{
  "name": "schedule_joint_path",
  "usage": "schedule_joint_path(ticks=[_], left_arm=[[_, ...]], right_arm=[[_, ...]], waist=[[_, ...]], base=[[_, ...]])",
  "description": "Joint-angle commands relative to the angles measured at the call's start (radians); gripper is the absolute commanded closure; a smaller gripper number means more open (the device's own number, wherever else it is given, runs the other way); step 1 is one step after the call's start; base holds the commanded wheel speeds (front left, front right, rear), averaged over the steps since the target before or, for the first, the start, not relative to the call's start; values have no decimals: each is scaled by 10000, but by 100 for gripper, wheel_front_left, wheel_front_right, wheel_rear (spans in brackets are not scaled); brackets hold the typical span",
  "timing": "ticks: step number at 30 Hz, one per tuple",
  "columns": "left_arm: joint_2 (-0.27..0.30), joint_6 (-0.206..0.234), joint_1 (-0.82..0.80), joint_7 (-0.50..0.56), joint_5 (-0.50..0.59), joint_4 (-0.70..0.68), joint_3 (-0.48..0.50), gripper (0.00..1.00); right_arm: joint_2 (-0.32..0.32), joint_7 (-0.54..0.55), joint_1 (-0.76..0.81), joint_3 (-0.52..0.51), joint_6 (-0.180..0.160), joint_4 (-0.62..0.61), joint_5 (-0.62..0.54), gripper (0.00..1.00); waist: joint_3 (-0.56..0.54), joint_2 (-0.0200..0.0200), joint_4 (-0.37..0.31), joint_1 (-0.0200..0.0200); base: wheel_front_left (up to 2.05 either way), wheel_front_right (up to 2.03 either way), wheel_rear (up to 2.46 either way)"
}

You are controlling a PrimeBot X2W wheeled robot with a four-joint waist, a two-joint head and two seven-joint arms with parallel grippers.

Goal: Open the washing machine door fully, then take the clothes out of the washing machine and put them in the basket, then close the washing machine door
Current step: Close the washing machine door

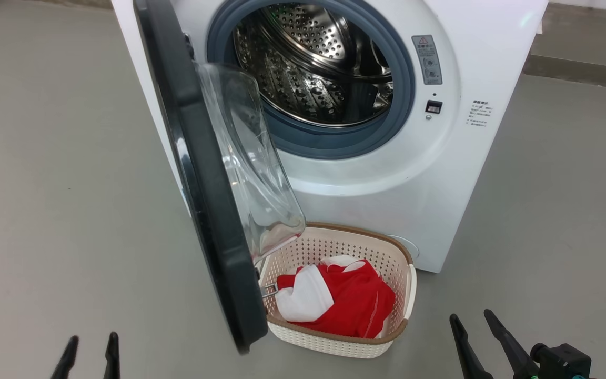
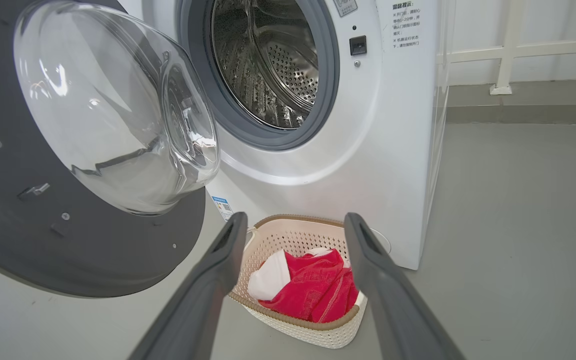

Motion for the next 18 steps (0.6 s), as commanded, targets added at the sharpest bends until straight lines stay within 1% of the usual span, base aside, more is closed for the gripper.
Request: schedule_joint_path(ticks=[1, 2, 3, 11, 18], left_arm=[[193, -53, -275, -122, -93, -315, 274, 65], [227, -53, -290, -122, -120, -377, 207, 91], [262, -53, -306, -122, -151, -448, 117, 100], [567, -53, -679, -122, -389, -928, -786, 100], [809, -53, -1321, -122, -663, -1167, -2011, 100]], right_arm=[[-95, -67, -237, 181, 65, -228, 84, 0], [-85, -67, -244, 185, 65, -230, 81, 0], [-77, -67, -250, 188, 65, -234, 80, 0], [-24, -67, -406, 218, 65, -260, 53, 0], [23, -67, -642, 103, 65, -316, -25, 0]], waist=[[8, 0, -15, 0], [14, 0, -31, 0], [23, 0, -49, 0], [270, 0, -352, 0], [705, 0, -816, 0]], base=[[0, 0, 0], [0, 0, 0], [0, 0, 0], [0, 0, 0], [0, 0, 0]])
